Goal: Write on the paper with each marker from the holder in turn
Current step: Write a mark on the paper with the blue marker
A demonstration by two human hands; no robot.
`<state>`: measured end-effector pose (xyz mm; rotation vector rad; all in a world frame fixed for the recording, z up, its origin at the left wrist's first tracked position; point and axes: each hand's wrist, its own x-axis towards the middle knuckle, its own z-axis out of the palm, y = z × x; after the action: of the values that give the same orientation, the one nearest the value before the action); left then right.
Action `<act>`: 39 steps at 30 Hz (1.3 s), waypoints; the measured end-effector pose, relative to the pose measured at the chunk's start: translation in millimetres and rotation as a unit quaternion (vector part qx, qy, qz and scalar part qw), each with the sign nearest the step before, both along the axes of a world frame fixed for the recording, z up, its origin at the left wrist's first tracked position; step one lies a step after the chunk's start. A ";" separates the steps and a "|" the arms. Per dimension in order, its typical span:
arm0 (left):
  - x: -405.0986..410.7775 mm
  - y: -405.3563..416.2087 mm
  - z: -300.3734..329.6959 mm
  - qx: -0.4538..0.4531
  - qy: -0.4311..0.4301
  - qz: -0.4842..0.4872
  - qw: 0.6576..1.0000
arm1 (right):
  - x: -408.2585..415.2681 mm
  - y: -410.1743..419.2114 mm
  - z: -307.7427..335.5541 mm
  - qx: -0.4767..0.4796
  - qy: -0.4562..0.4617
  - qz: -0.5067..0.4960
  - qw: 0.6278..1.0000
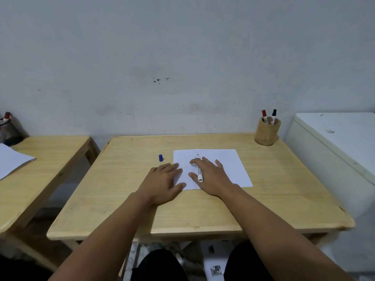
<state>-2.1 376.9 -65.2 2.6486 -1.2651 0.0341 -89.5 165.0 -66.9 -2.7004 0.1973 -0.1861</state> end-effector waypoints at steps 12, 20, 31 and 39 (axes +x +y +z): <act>2.5 3.6 -13.2 -0.020 0.012 0.023 0.999 | 76.3 19.3 41.1 0.435 -0.245 -0.130 0.857; 3.4 4.5 -15.7 -0.036 0.012 0.022 0.999 | 114.0 29.9 19.3 0.448 -0.180 -0.107 0.869; 13.2 12.8 -6.3 -0.005 0.001 0.040 0.999 | 111.1 29.4 7.0 0.453 -0.190 -0.115 0.864; 9.8 13.2 -6.8 0.002 0.008 0.080 0.997 | 115.1 31.8 3.1 0.465 -0.157 -0.185 0.851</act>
<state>7.7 390.1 -72.0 2.7414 -1.0463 0.0349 25.6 196.8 -63.8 -1.6149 0.5454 -0.4950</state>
